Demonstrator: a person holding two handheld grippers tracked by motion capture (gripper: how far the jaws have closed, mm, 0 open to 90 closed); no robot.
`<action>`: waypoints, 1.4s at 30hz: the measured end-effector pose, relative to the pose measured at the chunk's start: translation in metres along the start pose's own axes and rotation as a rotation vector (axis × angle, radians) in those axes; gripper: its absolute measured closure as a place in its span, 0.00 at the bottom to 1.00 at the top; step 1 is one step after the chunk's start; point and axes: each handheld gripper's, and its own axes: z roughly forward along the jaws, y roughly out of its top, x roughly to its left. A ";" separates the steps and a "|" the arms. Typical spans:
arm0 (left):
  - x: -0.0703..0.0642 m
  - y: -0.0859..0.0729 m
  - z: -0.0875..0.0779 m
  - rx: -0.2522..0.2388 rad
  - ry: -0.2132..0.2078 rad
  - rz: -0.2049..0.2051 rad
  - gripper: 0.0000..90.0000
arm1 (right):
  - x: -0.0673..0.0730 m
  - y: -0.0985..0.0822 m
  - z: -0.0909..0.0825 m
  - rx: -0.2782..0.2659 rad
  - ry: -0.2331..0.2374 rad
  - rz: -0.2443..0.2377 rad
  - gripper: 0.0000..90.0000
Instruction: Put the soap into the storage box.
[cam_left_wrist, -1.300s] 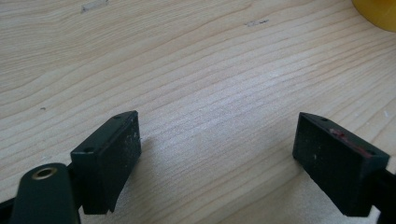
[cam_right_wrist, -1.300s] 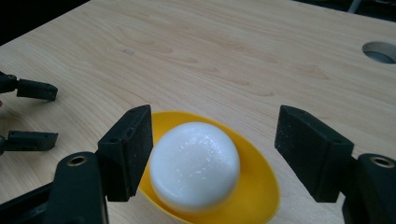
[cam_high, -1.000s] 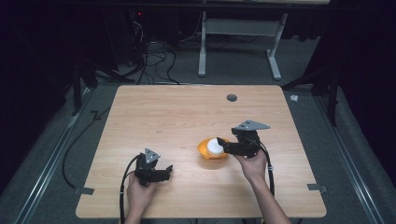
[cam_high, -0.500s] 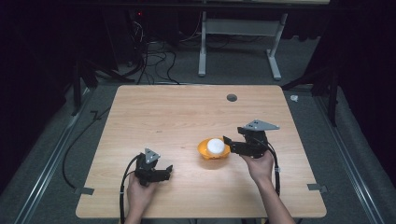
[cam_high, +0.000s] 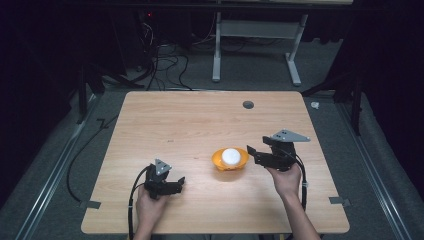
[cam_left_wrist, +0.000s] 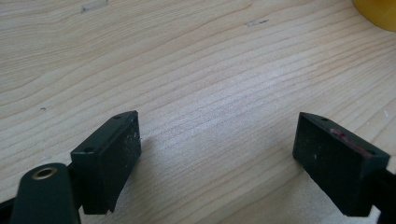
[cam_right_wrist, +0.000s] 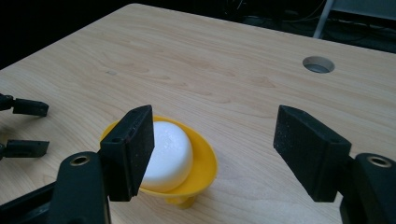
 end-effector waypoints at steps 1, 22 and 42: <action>0.000 0.000 0.000 0.000 0.000 0.000 0.17 | -0.001 -0.001 -0.002 -0.002 -0.001 0.004 0.33; 0.000 0.000 0.000 0.000 0.002 0.001 0.17 | -0.017 -0.010 -0.023 -0.026 -0.031 0.040 0.33; 0.000 0.000 0.000 0.000 0.001 0.001 0.17 | -0.029 -0.021 -0.040 -0.039 -0.064 0.061 0.34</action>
